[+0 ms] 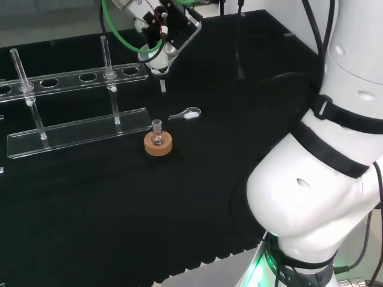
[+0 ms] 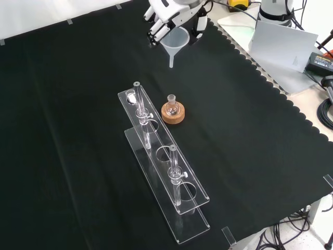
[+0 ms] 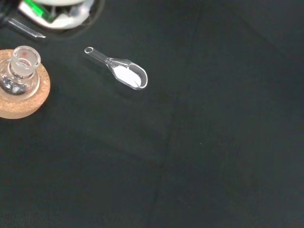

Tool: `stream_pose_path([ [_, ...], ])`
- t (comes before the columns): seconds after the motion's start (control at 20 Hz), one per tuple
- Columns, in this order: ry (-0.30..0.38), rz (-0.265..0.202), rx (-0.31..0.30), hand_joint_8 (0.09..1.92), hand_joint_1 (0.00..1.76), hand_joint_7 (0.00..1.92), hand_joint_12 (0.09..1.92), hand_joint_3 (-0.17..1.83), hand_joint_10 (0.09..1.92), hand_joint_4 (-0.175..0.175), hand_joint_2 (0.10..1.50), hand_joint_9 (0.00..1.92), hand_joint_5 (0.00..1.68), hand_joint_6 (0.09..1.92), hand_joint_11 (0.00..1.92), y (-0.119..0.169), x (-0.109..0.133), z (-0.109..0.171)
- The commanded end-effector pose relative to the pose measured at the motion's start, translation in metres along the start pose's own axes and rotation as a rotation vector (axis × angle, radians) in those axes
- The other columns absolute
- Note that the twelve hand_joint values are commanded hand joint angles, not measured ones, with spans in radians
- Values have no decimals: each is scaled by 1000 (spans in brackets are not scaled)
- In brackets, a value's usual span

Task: Place the funnel on the round-bottom flask.

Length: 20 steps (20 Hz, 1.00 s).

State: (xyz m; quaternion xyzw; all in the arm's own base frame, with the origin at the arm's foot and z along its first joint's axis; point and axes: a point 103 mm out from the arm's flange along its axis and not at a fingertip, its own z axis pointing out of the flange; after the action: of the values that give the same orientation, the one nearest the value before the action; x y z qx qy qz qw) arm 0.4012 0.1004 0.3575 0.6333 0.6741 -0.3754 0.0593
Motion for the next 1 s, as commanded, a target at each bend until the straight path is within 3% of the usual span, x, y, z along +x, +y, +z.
stream_pose_path([
  [0.05, -33, -13, 36, 779, 930, 783, 1228, 691, 481, 30, 740, 1129, 777, 788, 633, 22, 40, 22],
  [0.6, -44, -48, 58, 779, 928, 779, 1222, 692, 481, 26, 742, 1129, 771, 795, 641, 44, 63, 33],
  [1.0, -47, -44, 44, 780, 929, 769, 1219, 692, 480, 20, 742, 1126, 759, 798, 644, 49, 64, 33],
])
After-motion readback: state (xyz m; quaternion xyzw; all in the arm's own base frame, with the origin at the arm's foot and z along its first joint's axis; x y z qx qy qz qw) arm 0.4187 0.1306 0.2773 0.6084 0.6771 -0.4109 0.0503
